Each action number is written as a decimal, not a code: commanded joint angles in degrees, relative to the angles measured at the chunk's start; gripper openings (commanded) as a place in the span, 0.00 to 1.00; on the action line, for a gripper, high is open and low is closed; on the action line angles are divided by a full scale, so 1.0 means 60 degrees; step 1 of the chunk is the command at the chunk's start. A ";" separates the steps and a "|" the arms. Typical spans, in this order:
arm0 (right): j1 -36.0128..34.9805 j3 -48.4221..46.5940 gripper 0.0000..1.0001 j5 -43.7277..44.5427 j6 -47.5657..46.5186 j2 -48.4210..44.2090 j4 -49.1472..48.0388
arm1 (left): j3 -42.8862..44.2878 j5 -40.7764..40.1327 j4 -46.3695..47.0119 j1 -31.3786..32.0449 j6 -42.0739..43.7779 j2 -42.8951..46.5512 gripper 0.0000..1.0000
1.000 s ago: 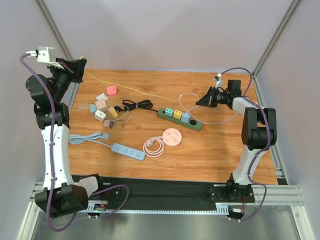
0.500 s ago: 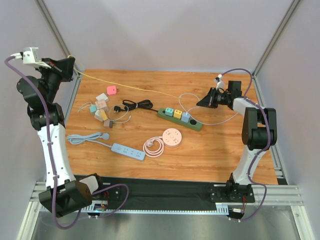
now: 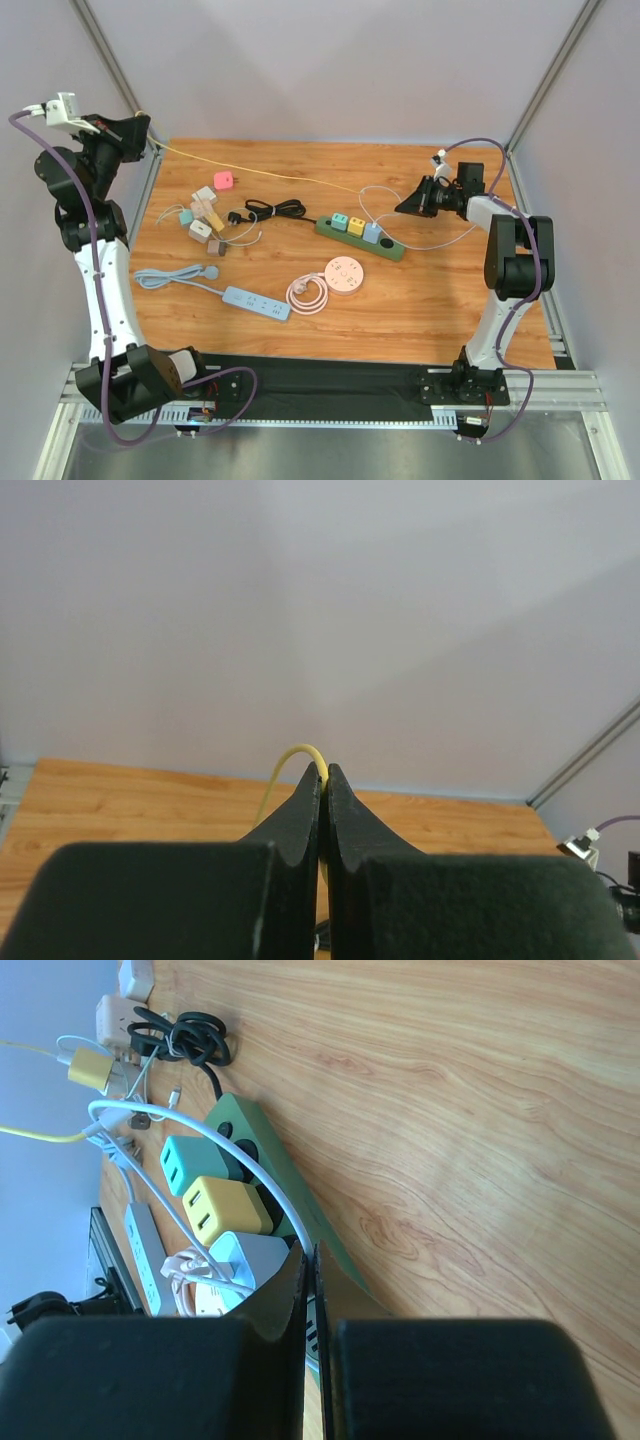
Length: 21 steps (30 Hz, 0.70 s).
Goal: Pull the plug off the socket
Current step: Place the plug at the corner of the board.
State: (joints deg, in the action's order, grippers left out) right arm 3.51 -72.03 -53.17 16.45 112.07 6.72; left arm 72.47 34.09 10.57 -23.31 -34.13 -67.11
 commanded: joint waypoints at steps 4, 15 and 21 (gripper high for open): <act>0.0206 0.0023 0.00 0.0790 -0.0280 -0.0207 0.0227 | 0.0388 0.0061 0.0817 -0.0246 -0.0742 -0.0020 0.00; 0.0221 0.0023 0.00 0.0995 -0.0280 -0.0207 0.0315 | 0.0271 -0.0510 0.0333 -0.0626 -0.0946 -0.0328 0.00; 0.0221 0.0023 0.00 0.0980 -0.0309 -0.0148 0.0330 | 0.0256 -0.0320 0.0670 -0.0875 -0.1548 -0.0474 0.00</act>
State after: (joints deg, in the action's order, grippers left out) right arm 3.79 -72.03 -50.00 16.23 112.07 7.92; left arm 72.49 32.56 10.55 -27.16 -40.53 -70.13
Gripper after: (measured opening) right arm 0.008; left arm 0.007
